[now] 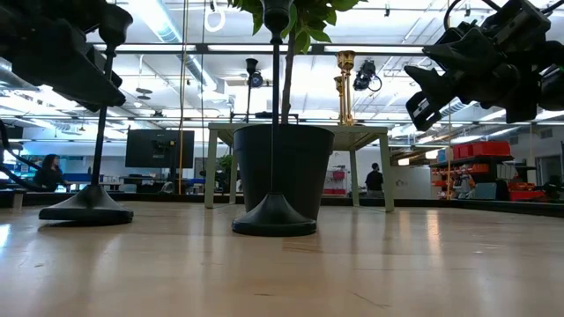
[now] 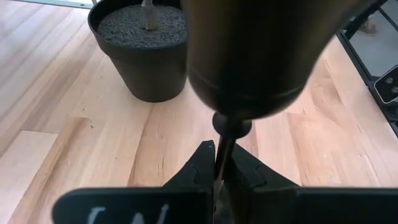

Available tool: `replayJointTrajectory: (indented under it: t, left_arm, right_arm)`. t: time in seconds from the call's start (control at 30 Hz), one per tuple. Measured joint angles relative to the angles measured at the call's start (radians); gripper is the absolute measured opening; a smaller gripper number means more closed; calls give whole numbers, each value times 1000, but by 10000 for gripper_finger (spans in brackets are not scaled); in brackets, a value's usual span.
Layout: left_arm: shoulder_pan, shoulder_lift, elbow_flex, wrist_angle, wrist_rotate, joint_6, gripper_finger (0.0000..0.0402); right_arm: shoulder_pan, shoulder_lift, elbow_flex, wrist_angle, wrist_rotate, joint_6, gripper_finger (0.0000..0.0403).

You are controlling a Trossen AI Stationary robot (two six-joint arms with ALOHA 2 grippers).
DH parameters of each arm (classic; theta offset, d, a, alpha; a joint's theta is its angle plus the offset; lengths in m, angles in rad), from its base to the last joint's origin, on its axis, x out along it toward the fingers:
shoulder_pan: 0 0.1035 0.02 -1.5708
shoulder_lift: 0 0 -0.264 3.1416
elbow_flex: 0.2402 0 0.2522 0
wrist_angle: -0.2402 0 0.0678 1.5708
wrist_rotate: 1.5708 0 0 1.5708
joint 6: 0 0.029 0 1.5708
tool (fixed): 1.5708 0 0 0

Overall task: Pick & Place candle stick holders
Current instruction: Put the left black candle holder on the shelf aligned with the other black candle holder

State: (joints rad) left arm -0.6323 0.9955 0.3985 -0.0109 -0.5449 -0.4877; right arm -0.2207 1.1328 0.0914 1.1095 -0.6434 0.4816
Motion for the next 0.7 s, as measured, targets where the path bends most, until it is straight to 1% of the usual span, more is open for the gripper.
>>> replayJointTrajectory:
  t: [0.13,0.23,0.33,0.53,0.63,0.7]
  left_arm:
    - [0,-5,10,-12,-27,-8,12]
    - [1,-18,61,-60,-60,-6,12]
    - [3,-24,150,-214,-94,-22,12]
    - [42,-24,357,-573,-196,-138,12]
    - [72,-24,444,-672,-247,-147,12]
    - [96,-24,492,-704,-263,-118,12]
  right_arm:
    - [0,0,0,0,0,0,125]
    - [0,0,0,-2,0,-2,125]
    - [0,0,0,-3,0,-4,125]
    - [0,0,0,-3,0,-6,125]
    - [0,0,0,-3,0,-8,125]
    - [0,0,0,-3,0,-9,125]
